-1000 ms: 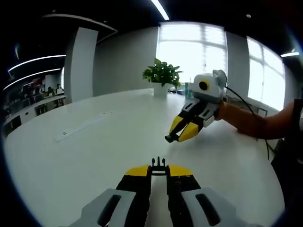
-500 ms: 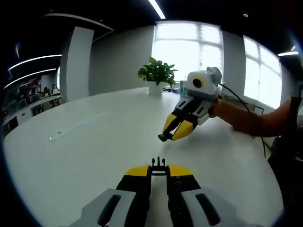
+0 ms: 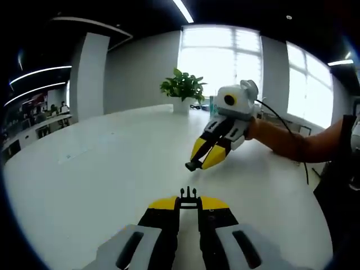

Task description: Snap the two parts of the plastic buckle together until the buckle closes and remains connected.

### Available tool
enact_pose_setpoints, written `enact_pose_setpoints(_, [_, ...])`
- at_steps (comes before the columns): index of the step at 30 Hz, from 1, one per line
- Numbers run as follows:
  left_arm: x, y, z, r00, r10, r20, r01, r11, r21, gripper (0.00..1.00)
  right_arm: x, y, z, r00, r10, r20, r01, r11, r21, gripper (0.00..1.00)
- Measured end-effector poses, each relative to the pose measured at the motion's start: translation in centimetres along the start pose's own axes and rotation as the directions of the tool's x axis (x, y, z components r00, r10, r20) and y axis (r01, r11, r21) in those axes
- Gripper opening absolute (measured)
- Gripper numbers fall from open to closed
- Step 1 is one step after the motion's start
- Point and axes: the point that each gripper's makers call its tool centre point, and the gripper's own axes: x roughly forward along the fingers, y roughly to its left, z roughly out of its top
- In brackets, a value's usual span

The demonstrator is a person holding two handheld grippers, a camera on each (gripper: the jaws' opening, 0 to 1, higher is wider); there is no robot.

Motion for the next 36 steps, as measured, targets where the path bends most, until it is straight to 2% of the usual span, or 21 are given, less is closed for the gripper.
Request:
enact_pose_setpoints(9, [-0.3,-0.9,-0.6,1.0,-0.015,-0.012,0.015,1.0,0.012,0.1,0.1,1.1,-0.5,1.0,0.024,-0.018,-0.025,1.0,-0.015,0.09])
enact_pose_setpoints(16, [-0.1,-1.0,-0.8,1.0,-0.02,-0.021,0.02,0.999,0.027,0.1,0.0,1.4,-0.3,0.999,0.036,-0.011,-0.036,0.999,-0.017,0.09])
enact_pose_setpoints(27, [-0.4,-1.9,-0.8,0.997,-0.07,-0.024,0.071,0.997,0.026,0.1,-0.8,2.5,-1.2,0.997,0.077,-0.023,-0.077,0.997,-0.013,0.09])
enact_pose_setpoints(31, [-0.4,-1.9,-1.2,0.997,-0.072,-0.032,0.073,0.997,0.019,0.1,-0.8,3.3,-1.3,0.993,0.113,-0.031,-0.113,0.993,-0.021,0.09])
enact_pose_setpoints(36, [-0.8,-3.3,-2.0,0.994,-0.097,-0.04,0.098,0.995,0.025,0.1,-0.8,4.5,-1.1,0.988,0.154,-0.032,-0.156,0.987,-0.048,0.09])
